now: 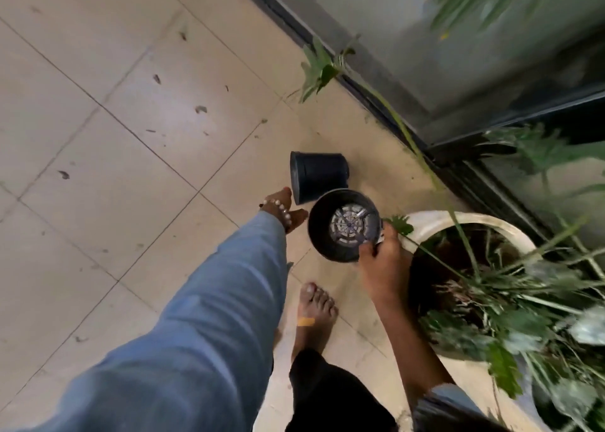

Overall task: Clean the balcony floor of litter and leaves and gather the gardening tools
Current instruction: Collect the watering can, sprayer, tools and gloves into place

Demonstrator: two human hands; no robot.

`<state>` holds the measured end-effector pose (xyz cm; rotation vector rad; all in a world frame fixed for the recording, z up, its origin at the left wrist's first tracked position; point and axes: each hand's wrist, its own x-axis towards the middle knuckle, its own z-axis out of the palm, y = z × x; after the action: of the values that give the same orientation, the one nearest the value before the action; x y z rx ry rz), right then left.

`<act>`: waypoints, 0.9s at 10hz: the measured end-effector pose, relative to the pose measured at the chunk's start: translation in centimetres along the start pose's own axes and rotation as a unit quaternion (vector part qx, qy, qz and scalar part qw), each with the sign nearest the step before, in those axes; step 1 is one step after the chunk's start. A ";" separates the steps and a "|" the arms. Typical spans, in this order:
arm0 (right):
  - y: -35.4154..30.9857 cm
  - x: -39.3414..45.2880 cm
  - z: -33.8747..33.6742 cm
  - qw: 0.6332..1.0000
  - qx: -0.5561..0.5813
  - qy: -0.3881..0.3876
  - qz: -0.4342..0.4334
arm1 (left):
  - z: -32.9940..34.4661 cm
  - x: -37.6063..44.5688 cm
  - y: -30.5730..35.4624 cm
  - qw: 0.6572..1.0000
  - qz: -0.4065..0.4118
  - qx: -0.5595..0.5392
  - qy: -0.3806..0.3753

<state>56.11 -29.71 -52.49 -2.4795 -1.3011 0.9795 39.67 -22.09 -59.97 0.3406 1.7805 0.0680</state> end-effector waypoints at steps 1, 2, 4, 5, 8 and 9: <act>0.9 0.7 1.5 1.000 0.023 0.004 -0.002 | 1.7 2.4 0.1 1.000 -0.001 -0.002 -0.014; 0.8 0.3 1.3 0.999 0.035 0.007 0.009 | 1.9 1.5 0.8 1.000 -0.006 0.012 0.005; -2.8 -3.0 -4.0 0.997 0.054 -0.046 0.014 | -3.5 -5.9 1.3 0.995 -0.034 -0.064 0.070; -7.0 -5.9 -8.7 0.993 0.080 -0.082 0.006 | -7.8 -14.1 0.6 0.954 -0.038 -0.264 0.135; -18.5 -13.1 -20.8 0.978 0.165 -0.120 0.035 | -16.1 -35.1 1.0 0.909 0.006 -0.356 0.217; -22.7 -15.3 -24.3 0.966 0.216 -0.132 0.056 | -18.5 -43.9 1.5 0.910 0.045 -0.342 0.229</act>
<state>49.95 -24.60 -16.81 -2.1563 -0.8870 1.4817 30.82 -29.72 -13.80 -0.1200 2.0634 0.8790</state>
